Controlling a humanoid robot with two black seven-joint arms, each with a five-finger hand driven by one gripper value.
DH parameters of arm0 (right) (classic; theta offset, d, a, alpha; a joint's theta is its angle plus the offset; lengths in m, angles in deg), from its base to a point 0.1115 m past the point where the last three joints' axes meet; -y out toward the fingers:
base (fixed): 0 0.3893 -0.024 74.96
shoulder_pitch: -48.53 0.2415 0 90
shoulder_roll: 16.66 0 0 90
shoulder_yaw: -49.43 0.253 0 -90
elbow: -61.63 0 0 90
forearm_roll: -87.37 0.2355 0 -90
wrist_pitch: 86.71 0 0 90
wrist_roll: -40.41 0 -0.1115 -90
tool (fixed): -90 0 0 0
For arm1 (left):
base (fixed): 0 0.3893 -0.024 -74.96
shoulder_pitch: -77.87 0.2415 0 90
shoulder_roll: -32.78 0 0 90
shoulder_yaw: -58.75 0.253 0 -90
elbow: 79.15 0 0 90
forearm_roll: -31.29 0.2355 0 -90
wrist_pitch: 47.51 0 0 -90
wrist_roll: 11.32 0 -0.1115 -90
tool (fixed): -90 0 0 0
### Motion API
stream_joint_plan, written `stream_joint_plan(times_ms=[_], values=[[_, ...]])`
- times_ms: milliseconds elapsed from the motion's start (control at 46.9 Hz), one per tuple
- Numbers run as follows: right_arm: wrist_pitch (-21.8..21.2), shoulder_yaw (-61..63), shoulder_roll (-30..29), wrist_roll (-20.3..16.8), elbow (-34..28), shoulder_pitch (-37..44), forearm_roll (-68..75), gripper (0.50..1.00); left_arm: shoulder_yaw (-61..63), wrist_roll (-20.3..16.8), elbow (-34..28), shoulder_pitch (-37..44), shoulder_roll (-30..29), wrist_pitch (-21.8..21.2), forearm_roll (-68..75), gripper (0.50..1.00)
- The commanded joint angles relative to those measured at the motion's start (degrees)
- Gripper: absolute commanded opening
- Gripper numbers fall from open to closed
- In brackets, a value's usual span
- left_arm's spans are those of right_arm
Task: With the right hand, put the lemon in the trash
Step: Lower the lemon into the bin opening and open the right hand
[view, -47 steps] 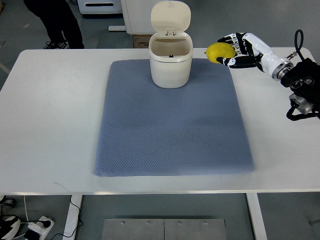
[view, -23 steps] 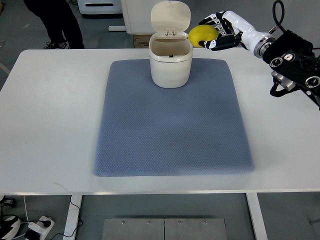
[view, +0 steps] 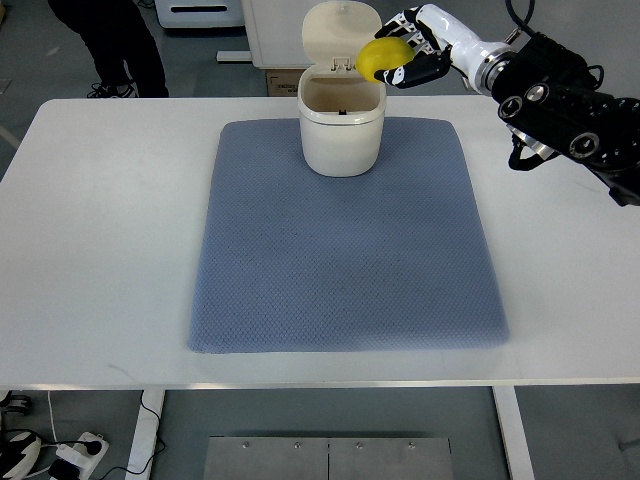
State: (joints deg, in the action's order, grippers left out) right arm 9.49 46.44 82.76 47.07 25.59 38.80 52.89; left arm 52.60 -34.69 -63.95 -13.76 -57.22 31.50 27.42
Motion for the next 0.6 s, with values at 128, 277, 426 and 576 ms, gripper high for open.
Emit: stream_joint_plan(times_ms=[128,277,426,576], values=[[2.23,-2.81,-3.61,-1.92,2.02,0.86,-0.07,0.500,0.00,-0.01,0.00,-0.04,0.00,0.00,0.01,1.000],[3.02,-4.66,-6.43,-2.71,4.31,0.77,-0.07,0.500,0.00,-0.01,0.00,-0.04,0.00,0.00,0.01,1.000],[3.29,-5.01,-7.66,-3.41,5.19,0.60,-0.07,0.500,0.00,-0.01,0.00,-0.04,0.00,0.00,0.01,1.000],[3.64,-5.01,-7.84,-4.12,5.19,0.33,-0.07,0.500,0.00,-0.01,0.00,0.04,0.00,-0.08,0.01,1.000]])
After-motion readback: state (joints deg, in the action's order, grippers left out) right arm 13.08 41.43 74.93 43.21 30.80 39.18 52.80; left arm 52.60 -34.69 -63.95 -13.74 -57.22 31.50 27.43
